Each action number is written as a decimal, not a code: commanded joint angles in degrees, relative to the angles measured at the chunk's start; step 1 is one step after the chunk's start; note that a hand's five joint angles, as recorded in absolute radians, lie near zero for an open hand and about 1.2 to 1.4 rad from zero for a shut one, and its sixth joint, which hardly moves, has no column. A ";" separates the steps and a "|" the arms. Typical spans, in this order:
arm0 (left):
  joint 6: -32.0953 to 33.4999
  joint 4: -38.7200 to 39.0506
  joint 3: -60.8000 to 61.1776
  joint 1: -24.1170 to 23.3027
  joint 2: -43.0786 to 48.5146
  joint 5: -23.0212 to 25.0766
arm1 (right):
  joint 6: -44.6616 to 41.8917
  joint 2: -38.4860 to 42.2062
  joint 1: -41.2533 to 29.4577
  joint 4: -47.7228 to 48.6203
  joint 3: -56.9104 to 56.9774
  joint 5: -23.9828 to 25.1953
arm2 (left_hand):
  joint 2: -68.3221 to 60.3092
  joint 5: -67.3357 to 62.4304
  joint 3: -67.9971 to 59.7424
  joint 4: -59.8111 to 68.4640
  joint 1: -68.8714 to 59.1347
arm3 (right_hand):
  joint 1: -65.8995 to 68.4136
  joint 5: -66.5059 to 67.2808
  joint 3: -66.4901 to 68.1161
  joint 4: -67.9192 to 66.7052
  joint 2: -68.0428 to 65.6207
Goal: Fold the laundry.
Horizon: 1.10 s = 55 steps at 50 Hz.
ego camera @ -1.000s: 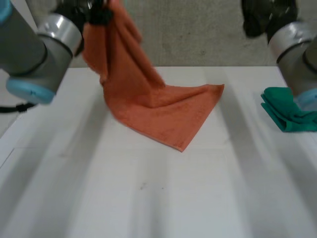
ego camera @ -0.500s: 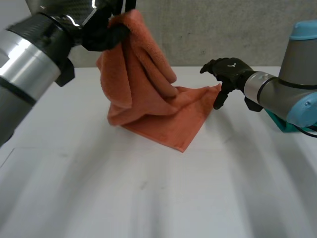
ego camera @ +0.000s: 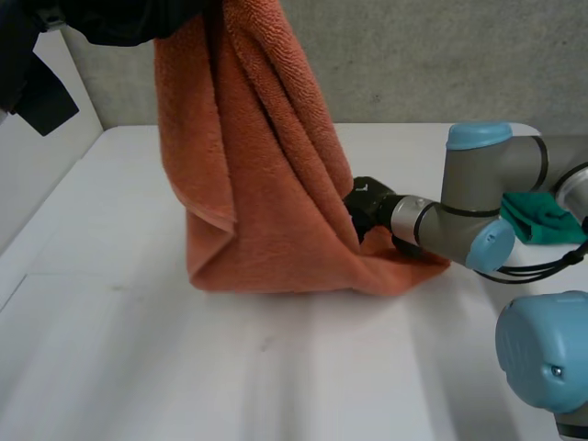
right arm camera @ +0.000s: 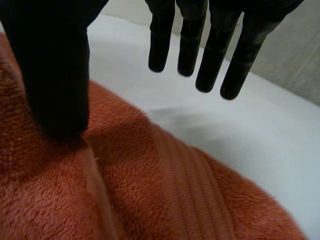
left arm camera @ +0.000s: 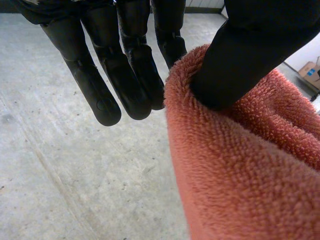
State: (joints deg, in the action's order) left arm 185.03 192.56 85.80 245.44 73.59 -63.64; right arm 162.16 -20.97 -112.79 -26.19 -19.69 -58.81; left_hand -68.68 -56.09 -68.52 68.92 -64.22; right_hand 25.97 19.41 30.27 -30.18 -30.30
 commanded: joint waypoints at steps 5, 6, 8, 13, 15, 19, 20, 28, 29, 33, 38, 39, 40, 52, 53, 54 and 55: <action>0.07 -0.07 -1.69 0.39 2.26 -0.08 | -0.27 -5.66 0.20 -5.01 0.18 7.49 | -11.32 -13.91 -11.48 11.08 -15.78 | -14.85 -18.29 -19.15 19.06 19.18; 0.07 -0.07 -1.78 0.39 2.35 -0.08 | -0.27 -6.53 0.38 -5.01 0.09 7.22 | -11.32 -13.91 -11.48 11.08 -15.78 | -14.87 -18.32 -19.18 19.08 19.20; 0.07 -0.07 -2.04 0.39 2.44 -0.08 | -0.27 -9.17 0.82 -5.01 0.09 6.17 | -11.32 -13.91 -11.48 11.08 -15.78 | -15.54 -18.99 -19.84 19.75 19.87; 0.07 -0.07 -2.31 0.39 2.44 -0.17 | -0.18 -13.57 4.50 -5.45 -1.23 3.36 | -11.32 -13.91 -11.48 11.08 -15.78 | -15.71 -19.16 -20.02 19.92 20.04; 0.07 -0.07 -2.31 0.39 2.09 -0.17 | -0.09 -15.24 5.82 -6.33 -2.46 3.00 | -11.32 -13.91 -11.48 11.08 -15.78 | -15.38 -18.82 -19.68 19.59 19.71; 0.07 -0.07 -2.31 0.39 1.74 -0.17 | -0.79 -18.05 7.76 -10.89 -6.58 3.88 | -11.32 -13.91 -11.48 11.08 -15.78 | -14.54 -17.98 -18.84 18.75 18.87; 0.07 -0.07 -2.40 0.39 1.65 -0.08 | -1.14 -18.58 8.28 -11.86 -7.55 3.88 | -11.32 -13.91 -11.48 11.08 -15.78 | -14.54 -17.98 -18.84 18.75 18.87; 0.07 -0.16 -2.84 0.48 1.91 -0.17 | -11.86 -21.39 11.10 -18.02 -19.85 3.35 | -11.32 -13.91 -11.48 11.08 -15.78 | -11.68 -15.12 -15.98 15.89 16.01; 0.07 -0.08 -2.84 0.48 2.00 -0.17 | -12.65 -21.74 11.36 -17.76 -21.34 3.35 | -11.32 -13.91 -11.48 11.08 -15.78 | -11.01 -14.45 -15.31 15.22 15.34; -0.02 -0.07 -2.84 0.48 2.09 -0.17 | -15.03 -23.24 11.89 -14.34 -29.07 3.09 | -11.32 -13.91 -11.48 11.08 -15.78 | -6.31 -9.76 -10.62 10.53 10.64; -0.02 -0.07 -2.75 0.57 2.26 -0.17 | -15.38 -23.59 11.89 -10.03 -35.32 1.77 | -11.32 -13.91 -11.48 11.08 -15.78 | -2.93 -6.38 -7.23 7.14 7.26; -0.02 -0.07 -2.66 0.57 2.35 -0.17 | -15.47 -23.68 11.80 -9.24 -36.20 1.42 | -11.32 -13.91 -11.48 11.08 -15.78 | -2.60 -6.04 -6.90 6.81 6.93; -0.02 -0.07 -2.66 0.57 2.44 -0.17 | -15.47 -23.94 11.72 -8.27 -37.08 0.98 | -11.32 -13.91 -11.48 11.08 -15.78 | -1.93 -5.37 -6.23 6.14 6.26; -0.02 -0.07 -2.66 0.57 2.53 -0.34 | -15.74 -24.74 11.28 3.25 -44.82 -5.79 | -11.32 -13.91 -11.48 11.08 -15.78 | 17.23 13.78 12.92 -13.02 -12.90; -0.02 -0.07 -2.66 0.57 2.44 -0.34 | -15.74 -24.82 11.28 4.29 -45.26 -6.40 | -11.32 -13.91 -11.48 11.08 -15.78 | 30.91 27.47 26.61 -26.70 -26.58; -0.02 -0.07 -2.66 0.57 2.44 -0.34 | -15.74 -25.00 11.28 4.83 -45.35 -6.66 | -11.32 -13.91 -11.48 11.08 -15.78 | 41.87 38.43 37.57 -37.66 -37.54; -0.02 -0.07 -2.66 0.57 2.44 -0.34 | -15.65 -25.35 11.28 5.35 -45.53 -6.93 | -11.32 -13.91 -11.48 11.08 -15.78 | 53.91 50.47 49.61 -49.70 -49.58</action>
State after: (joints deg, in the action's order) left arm 185.01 192.48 83.15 246.00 76.13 -63.97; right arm 146.44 -45.90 -101.55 -24.19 -64.02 -63.74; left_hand -68.68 -56.09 -68.52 68.92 -64.22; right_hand 32.53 25.88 37.21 -37.08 -37.21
